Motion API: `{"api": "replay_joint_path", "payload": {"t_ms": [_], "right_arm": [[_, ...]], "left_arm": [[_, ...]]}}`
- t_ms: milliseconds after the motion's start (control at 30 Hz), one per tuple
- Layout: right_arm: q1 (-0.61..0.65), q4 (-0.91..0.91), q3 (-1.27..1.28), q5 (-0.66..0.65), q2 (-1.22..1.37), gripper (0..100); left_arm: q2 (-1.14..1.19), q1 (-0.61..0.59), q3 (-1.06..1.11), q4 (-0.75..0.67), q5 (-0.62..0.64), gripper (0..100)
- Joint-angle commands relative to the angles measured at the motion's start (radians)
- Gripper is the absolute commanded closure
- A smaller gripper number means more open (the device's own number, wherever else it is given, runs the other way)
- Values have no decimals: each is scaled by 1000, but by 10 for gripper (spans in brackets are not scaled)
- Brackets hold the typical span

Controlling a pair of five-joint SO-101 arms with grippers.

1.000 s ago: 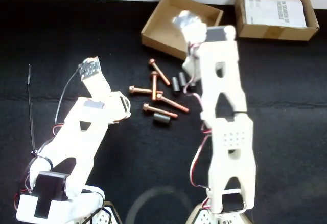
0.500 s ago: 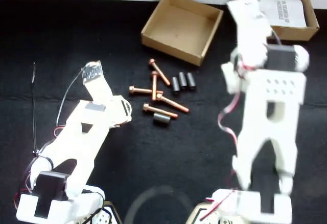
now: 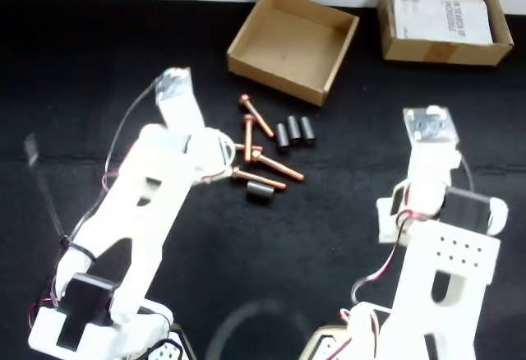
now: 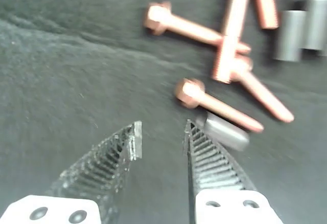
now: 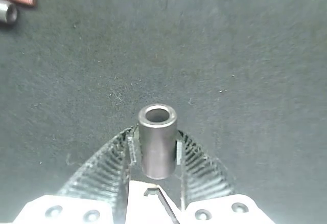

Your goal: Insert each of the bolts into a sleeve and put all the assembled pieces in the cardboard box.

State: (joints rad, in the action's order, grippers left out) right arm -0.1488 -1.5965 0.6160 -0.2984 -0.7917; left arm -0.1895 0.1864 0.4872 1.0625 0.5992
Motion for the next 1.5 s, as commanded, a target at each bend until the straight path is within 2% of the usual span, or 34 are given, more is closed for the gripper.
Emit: {"api": "replay_joint_path", "payload": {"t_ms": [0,167,400,600,933,1200,1467], "right_arm": [[-10,56,117,0,-88,991],[-10,70,176,0,-105,991],[-10,70,179,0,-105,991],[-10,65,179,2,-105,991],[-10,64,180,2,-105,991],[12,67,182,2,-105,991],[77,65,182,2,-104,991]], "left_arm": [[-4,48,-236,155,28,846],[74,110,-326,164,140,845],[463,160,-558,192,316,845],[766,206,-860,327,397,845],[1069,203,-1283,443,410,845],[1116,208,-1432,525,410,845],[1127,180,-1494,529,410,845]]}}
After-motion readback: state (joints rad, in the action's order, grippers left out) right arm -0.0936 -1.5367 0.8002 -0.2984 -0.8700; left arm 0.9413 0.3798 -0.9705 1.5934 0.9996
